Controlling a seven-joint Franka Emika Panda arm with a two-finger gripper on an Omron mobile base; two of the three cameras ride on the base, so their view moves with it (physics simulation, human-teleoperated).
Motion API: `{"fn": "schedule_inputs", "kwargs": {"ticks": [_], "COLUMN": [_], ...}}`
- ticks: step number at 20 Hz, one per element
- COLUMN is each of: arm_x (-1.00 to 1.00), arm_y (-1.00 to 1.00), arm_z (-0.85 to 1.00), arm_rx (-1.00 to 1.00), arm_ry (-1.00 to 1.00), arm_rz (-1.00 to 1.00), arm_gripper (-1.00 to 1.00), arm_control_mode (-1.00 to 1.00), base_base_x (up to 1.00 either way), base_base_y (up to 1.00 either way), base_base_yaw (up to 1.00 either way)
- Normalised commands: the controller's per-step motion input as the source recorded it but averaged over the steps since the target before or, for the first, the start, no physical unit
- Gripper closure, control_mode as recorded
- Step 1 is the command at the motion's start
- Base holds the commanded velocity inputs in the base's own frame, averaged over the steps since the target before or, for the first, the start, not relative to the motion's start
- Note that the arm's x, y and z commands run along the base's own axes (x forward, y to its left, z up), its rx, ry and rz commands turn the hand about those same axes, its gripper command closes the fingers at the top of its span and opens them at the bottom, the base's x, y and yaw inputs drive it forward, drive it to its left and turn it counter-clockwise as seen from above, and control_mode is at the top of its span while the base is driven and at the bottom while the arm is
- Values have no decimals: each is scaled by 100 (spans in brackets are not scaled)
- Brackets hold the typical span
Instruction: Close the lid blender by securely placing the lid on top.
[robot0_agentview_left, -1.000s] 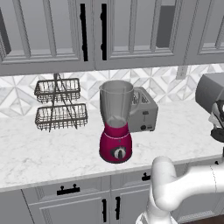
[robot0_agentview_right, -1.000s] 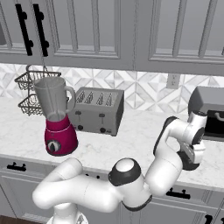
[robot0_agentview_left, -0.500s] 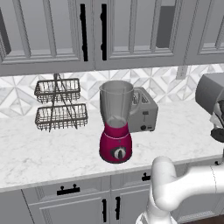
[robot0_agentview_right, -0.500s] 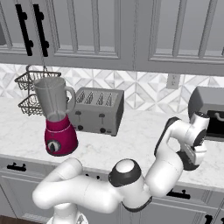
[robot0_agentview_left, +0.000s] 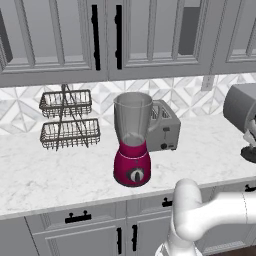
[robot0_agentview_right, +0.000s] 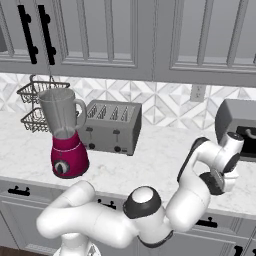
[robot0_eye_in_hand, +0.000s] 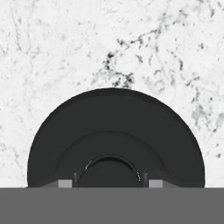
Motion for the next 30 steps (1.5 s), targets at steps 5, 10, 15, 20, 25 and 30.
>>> {"fn": "schedule_inputs", "kwargs": {"ticks": [5,10,15,20,25,30], "arm_x": [0,6,-13,-22,-47,-72], "arm_y": [26,53,22,5,35,69], "arm_z": [-94,-23,26,96,100,99], "arm_rx": [-1,-7,0,-5,-5,-4], "arm_ry": [4,17,-9,-15,-10,-6], "arm_rz": [-7,-7,-1,0,0,0], "arm_gripper": [100,100,100,100,100,100], "arm_control_mode": [-100,-100,-100,-100,-100,-100], "base_base_x": [0,0,0,0,0,0], "base_base_y": [0,0,0,0,0,0], "base_base_yaw": [0,0,0,0,0,0]}}
